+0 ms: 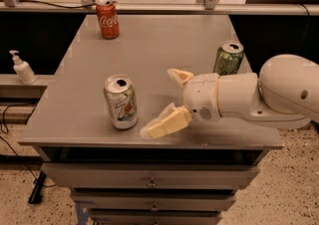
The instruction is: Knock 7up can over
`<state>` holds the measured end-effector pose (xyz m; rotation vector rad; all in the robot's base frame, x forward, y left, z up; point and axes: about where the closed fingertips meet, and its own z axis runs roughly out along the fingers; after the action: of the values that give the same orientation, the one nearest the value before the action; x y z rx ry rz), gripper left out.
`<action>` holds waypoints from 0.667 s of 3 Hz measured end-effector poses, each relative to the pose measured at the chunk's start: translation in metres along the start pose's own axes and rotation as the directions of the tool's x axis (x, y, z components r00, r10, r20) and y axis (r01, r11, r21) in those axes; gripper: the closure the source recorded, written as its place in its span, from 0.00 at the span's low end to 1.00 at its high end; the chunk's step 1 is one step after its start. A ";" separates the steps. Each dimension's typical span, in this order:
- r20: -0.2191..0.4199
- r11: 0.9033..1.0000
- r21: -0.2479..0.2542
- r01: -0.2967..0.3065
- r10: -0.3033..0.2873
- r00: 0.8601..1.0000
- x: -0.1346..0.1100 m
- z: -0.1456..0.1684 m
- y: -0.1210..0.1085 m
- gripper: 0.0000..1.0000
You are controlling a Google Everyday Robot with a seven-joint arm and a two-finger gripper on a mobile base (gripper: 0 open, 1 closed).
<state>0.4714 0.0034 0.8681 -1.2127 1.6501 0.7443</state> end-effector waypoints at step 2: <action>0.081 0.999 -0.014 -0.048 0.049 0.996 -0.021 0.062 -0.017 0.00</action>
Offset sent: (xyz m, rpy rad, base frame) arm 0.0671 0.0935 -0.0090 0.1333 0.0431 -0.0030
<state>0.5090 0.0594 0.8639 -1.1396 1.6147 0.8241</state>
